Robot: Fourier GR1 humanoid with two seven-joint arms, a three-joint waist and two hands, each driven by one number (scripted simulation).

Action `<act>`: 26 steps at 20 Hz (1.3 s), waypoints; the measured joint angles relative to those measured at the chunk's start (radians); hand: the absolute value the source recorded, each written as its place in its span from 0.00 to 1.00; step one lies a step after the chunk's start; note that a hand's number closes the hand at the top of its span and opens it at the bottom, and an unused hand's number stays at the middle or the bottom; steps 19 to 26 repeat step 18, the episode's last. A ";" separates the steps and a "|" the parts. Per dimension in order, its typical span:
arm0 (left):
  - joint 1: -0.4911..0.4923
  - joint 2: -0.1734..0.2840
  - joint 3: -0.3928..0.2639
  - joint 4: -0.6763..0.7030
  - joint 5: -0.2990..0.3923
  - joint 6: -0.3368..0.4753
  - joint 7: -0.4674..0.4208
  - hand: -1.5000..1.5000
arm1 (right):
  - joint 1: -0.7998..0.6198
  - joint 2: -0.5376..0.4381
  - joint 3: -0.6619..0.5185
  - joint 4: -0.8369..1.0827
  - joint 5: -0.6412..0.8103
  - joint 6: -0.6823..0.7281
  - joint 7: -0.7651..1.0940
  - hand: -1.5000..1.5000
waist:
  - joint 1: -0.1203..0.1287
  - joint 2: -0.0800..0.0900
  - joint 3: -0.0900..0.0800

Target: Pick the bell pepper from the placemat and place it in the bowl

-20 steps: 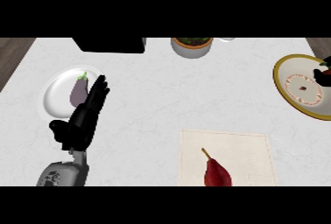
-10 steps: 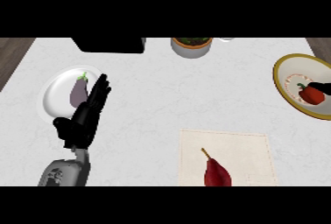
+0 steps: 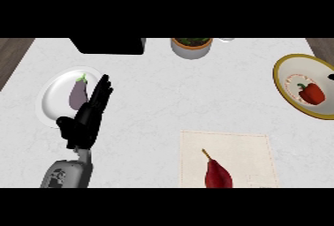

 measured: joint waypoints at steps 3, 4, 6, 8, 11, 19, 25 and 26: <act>0.001 -0.001 0.001 0.006 -0.004 0.003 -0.008 0.50 | 0.018 -0.034 -0.032 0.012 -0.047 0.072 0.005 0.00 | -0.008 -0.003 -0.001; 0.006 0.005 0.007 0.005 -0.002 0.000 -0.011 0.50 | 0.030 -0.050 -0.045 0.019 -0.065 0.106 0.004 0.00 | -0.010 -0.004 -0.001; 0.017 0.011 0.010 0.001 0.005 -0.010 -0.015 0.50 | 0.061 -0.080 -0.067 0.027 -0.095 0.164 -0.013 0.00 | -0.011 -0.004 0.000; 0.001 0.010 0.014 0.002 0.006 -0.008 -0.006 0.50 | 0.087 -0.095 -0.073 0.025 -0.116 0.212 -0.027 0.00 | -0.013 -0.005 -0.001; 0.006 0.017 0.020 -0.011 0.015 -0.018 0.001 0.50 | 0.119 -0.118 -0.079 0.031 -0.139 0.289 -0.047 0.00 | -0.011 -0.005 -0.001; 0.019 0.007 0.011 -0.019 0.006 -0.013 0.006 0.50 | 0.215 -0.132 -0.069 0.030 -0.169 0.391 -0.132 0.00 | -0.010 -0.004 0.000; 0.019 0.007 0.011 -0.019 0.006 -0.013 0.006 0.50 | 0.215 -0.132 -0.069 0.030 -0.169 0.391 -0.132 0.00 | -0.010 -0.004 0.000; 0.019 0.007 0.011 -0.019 0.006 -0.013 0.006 0.50 | 0.215 -0.132 -0.069 0.030 -0.169 0.391 -0.132 0.00 | -0.010 -0.004 0.000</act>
